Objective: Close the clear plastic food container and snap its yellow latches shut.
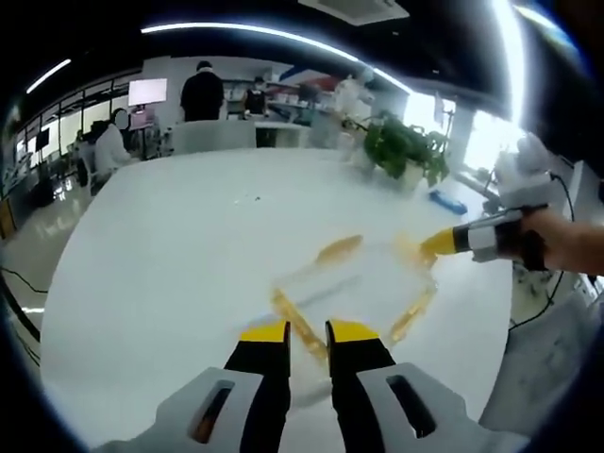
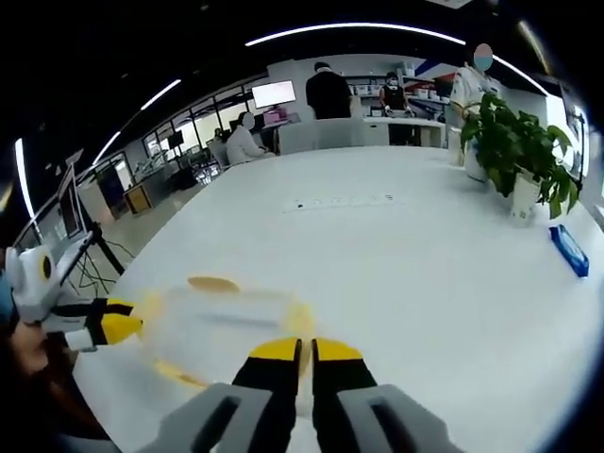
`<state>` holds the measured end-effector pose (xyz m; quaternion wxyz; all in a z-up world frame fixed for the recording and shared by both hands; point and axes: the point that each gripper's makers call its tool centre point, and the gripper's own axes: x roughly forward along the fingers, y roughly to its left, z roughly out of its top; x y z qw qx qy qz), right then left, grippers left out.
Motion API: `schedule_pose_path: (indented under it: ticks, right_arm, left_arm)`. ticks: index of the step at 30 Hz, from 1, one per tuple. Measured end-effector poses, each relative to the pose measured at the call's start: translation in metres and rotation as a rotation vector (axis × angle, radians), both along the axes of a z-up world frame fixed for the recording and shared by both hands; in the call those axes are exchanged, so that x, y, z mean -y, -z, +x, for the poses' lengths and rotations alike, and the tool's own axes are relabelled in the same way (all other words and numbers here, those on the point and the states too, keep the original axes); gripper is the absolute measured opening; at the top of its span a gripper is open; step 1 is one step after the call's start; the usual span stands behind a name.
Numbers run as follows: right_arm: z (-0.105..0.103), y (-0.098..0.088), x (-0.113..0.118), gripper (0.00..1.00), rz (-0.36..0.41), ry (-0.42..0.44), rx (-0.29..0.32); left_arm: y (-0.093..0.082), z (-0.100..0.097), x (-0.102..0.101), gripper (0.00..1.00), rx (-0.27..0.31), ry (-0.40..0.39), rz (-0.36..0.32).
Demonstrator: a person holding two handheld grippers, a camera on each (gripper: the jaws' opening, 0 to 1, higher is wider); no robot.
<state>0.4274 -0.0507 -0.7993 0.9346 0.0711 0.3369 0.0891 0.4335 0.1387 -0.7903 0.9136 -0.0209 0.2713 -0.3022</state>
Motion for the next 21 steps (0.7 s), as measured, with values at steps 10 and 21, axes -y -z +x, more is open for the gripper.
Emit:
schedule_pose_path:
  ticks: [10,21]
  right_arm:
    - [-0.001,-0.010,-0.003,0.06,0.015,0.000,0.020]
    - [0.005,-0.006,-0.014,0.07,0.020,-0.054,0.008]
  left_arm:
    - [-0.022,0.006,-0.003,0.16,0.042,-0.021,-0.013]
    - [-0.028,-0.003,0.047,0.12,0.070,0.138,-0.010]
